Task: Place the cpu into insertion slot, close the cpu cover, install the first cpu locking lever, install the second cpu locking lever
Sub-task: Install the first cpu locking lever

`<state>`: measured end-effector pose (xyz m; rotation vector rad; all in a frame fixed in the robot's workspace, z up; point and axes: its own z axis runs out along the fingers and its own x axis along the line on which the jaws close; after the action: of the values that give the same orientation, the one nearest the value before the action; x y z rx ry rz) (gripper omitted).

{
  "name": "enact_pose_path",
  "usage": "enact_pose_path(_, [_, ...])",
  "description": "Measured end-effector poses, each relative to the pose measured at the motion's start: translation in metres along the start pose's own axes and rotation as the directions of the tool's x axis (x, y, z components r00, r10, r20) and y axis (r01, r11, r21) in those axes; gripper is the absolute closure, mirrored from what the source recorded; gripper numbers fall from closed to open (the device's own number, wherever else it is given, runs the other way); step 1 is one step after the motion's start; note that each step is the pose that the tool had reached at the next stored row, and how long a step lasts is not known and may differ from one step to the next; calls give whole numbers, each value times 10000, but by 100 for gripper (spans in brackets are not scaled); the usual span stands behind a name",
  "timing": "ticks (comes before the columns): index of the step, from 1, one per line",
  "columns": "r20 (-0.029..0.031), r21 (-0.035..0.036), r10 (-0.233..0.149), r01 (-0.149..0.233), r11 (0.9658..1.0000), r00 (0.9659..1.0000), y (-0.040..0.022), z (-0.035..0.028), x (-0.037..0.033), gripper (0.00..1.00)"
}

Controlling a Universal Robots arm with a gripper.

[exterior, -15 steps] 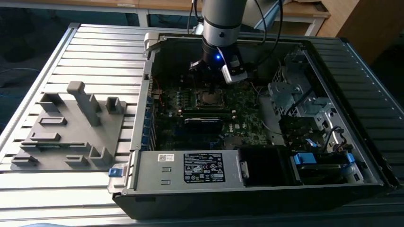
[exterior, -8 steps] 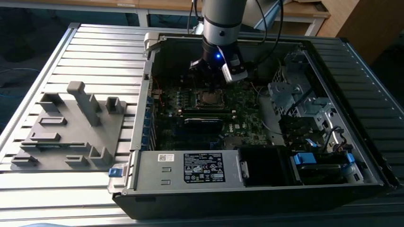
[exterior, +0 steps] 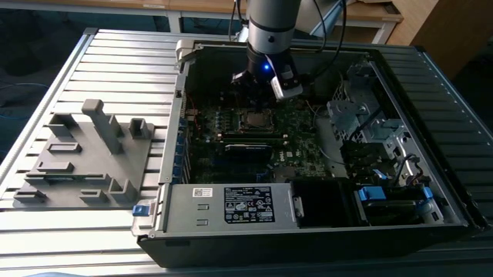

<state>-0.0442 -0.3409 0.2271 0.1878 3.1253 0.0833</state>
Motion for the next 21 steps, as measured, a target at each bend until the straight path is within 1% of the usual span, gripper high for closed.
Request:
enact_pose_path(8, [1, -1, 0, 0, 10000, 10000, 1, -6, 0, 89])
enact_pose_path(21, [1, -1, 0, 0, 10000, 10000, 4, -70, -1, 89])
